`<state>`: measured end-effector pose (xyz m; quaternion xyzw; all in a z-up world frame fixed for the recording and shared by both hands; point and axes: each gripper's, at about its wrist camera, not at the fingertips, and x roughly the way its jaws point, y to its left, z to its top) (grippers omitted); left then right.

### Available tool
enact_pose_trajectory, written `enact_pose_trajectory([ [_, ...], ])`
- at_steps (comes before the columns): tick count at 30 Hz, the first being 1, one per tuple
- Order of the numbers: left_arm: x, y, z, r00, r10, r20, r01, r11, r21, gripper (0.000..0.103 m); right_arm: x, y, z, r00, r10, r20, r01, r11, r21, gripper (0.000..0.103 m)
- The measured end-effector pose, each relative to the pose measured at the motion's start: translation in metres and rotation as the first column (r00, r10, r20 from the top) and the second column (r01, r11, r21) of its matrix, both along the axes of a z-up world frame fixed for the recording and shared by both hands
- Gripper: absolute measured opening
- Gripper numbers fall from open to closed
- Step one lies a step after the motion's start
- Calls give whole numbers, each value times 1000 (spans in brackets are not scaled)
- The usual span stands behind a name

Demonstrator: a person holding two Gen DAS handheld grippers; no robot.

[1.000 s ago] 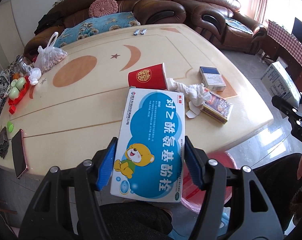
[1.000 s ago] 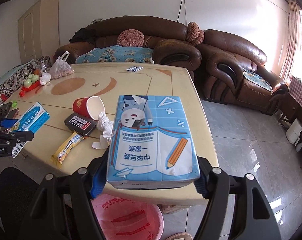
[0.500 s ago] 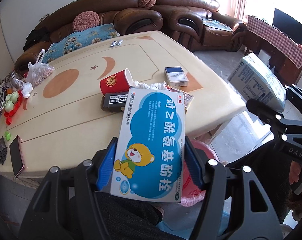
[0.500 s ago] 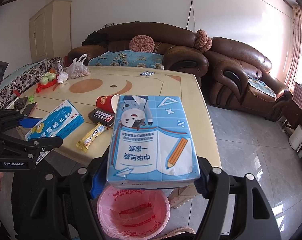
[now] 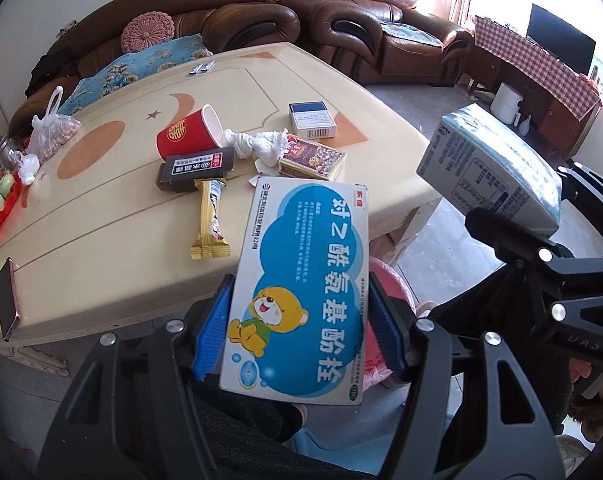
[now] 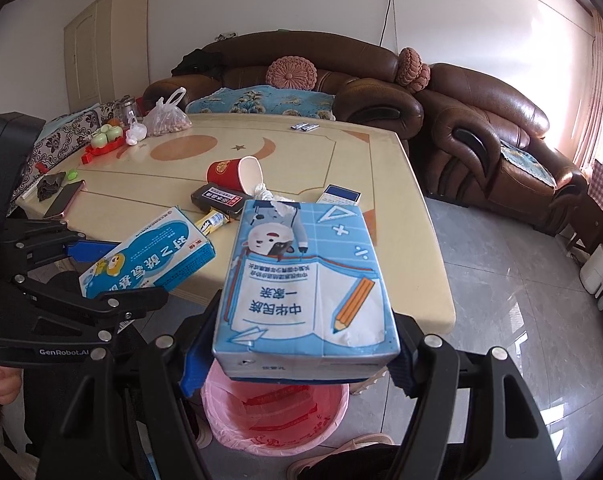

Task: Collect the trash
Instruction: 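Lift the medicine box with the left tool while the right tool carries the tissue box to the bin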

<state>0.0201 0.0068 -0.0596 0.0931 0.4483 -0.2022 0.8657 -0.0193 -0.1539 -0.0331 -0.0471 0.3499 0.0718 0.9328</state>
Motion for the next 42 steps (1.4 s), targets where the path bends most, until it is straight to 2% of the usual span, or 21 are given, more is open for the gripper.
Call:
enact_pose_trajectory([
  [3,-2,-2,-10,1000,-5,-20,4,1000,-11,63,-3,1,-11,1000,-2,-19,2,1000,-9,68],
  [19,-2,-20,-79,989,-1,-149,5,1000,25,63,3,-1,-80,987,-8,-162,8,1000,0,68],
  [31,20,-26,-138,962,45,-268,-26,997,74,63,26,-9,-134,961,-22,-275,24,1000,2,68],
  [42,46,-33,-196,919,66,-389,-27,994,105,63,51,-11,-190,919,-22,-395,19,1000,-10,68],
])
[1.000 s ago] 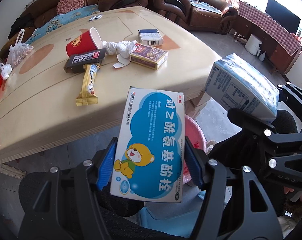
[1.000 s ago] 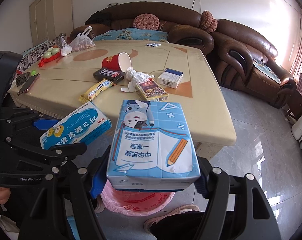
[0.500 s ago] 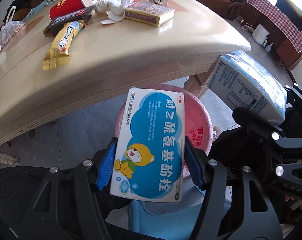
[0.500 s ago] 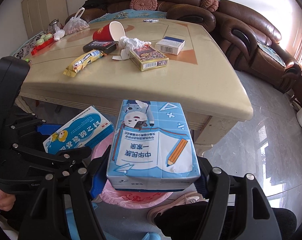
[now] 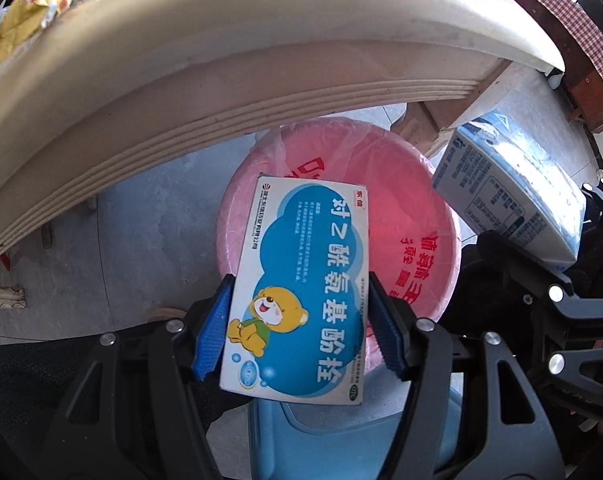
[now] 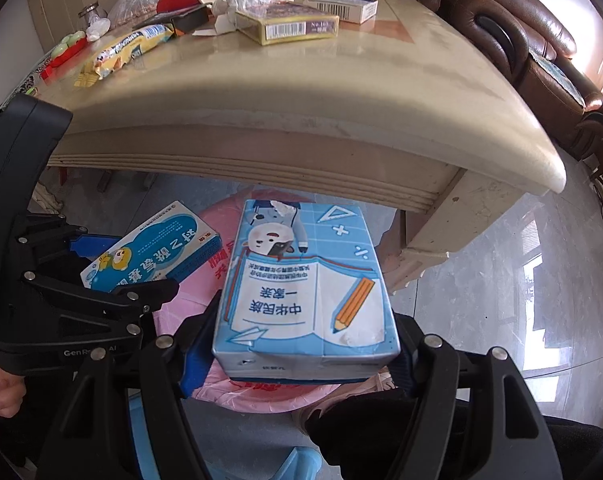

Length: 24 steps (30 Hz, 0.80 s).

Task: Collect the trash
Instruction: 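Lift the medicine box with the left tool while the right tool carries the tissue box to the bin, then open the left tool over the pink bin while the right tool releases the tissue box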

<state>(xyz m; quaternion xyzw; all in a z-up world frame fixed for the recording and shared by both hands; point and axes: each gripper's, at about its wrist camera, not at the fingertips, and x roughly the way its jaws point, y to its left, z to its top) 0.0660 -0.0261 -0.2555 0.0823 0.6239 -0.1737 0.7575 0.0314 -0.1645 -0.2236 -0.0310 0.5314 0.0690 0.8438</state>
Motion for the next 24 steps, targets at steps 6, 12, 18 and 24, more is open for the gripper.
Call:
enact_pose_trajectory([
  [6,7,-3,-28,997,3,-73,-2,1000,9,63,15,-2,-28,998,4,-67,-4,1000,-4,68],
  [12,16,-2,-52,989,25,-148,-24,1000,8,63,33,-4,-54,991,15,-137,-17,1000,-11,68],
  [18,30,-3,-70,981,36,-192,-33,999,22,63,44,2,-79,976,26,-214,-28,1000,-7,68],
  [24,36,-5,-83,974,40,-222,-33,999,34,63,49,2,-94,965,18,-261,-21,1000,-9,68],
])
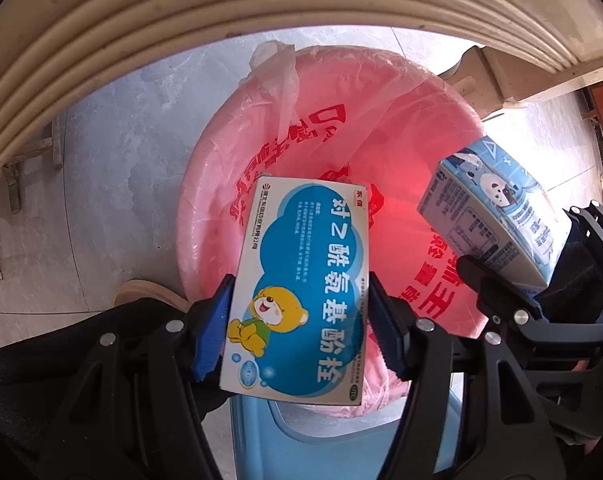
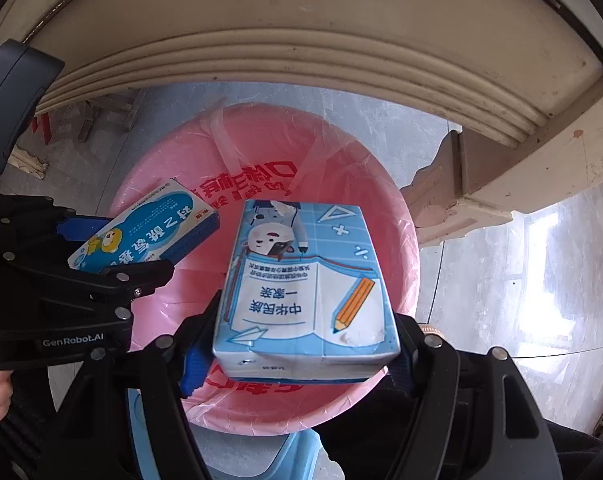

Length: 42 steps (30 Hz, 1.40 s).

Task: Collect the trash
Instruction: 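Open the left tool over the pink bin while the right tool releases the tissue box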

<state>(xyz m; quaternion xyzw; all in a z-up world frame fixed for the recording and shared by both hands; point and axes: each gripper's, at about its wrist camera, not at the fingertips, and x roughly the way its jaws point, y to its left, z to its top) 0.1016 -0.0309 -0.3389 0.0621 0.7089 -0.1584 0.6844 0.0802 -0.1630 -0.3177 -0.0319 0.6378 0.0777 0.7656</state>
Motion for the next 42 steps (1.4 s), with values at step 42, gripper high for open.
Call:
enact_pose_trajectory([
  [42,-33,16,90,970,-20,240,3,997,71,78,-43,-1,90,973,-27,228,4,995,100,87],
])
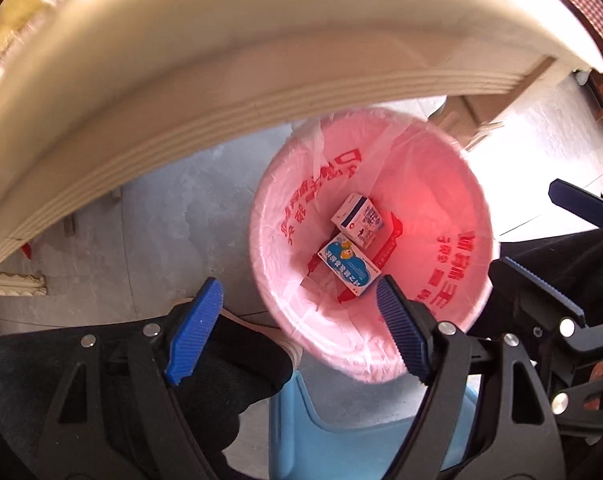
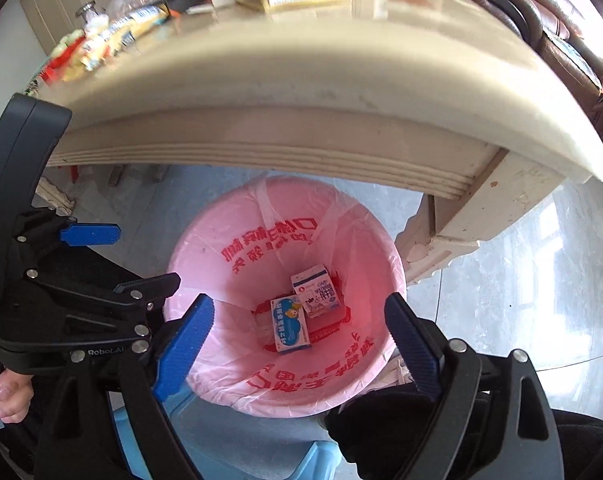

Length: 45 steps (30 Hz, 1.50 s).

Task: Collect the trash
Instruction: 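Open the left tool over the pink bin while the right tool releases the tissue box, then raise both tools back above the table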

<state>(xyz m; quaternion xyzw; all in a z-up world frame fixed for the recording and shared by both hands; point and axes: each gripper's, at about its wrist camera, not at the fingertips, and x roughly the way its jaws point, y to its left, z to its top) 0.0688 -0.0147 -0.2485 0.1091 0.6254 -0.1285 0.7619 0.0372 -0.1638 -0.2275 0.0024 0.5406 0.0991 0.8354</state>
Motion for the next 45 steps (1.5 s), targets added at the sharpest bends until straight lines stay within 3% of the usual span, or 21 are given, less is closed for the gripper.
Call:
enact_pose_trajectory([
  [4,-19,12,63,994,6,106,-2,999,-40,83,-17,-1,55,993,13,116,-17,999,31,92],
  [9,-30,33,148,967,59,249,-32,994,-108,93,-30,-2,129,970,23,243,-37,998,55,92],
  [13,-26,51,202,956,98,275,-57,986,-154,94,-39,-3,190,938,60,342,-84,995,55,96],
  [16,-18,62,236,953,123,276,-86,986,-141,94,-40,-5,232,913,87,399,-115,992,47,96],
  [20,-14,73,278,930,147,338,-106,985,-138,95,-40,-9,275,892,109,438,-156,985,73,96],
  [28,-2,80,316,926,139,351,-92,985,-146,97,-19,-17,318,877,127,463,-196,975,104,96],
  [33,5,74,331,908,109,405,-77,993,-94,97,-3,-18,328,874,130,468,-199,975,103,96],
  [45,34,57,314,928,48,370,-35,998,-43,97,36,-15,314,896,141,421,-203,973,107,96],
])
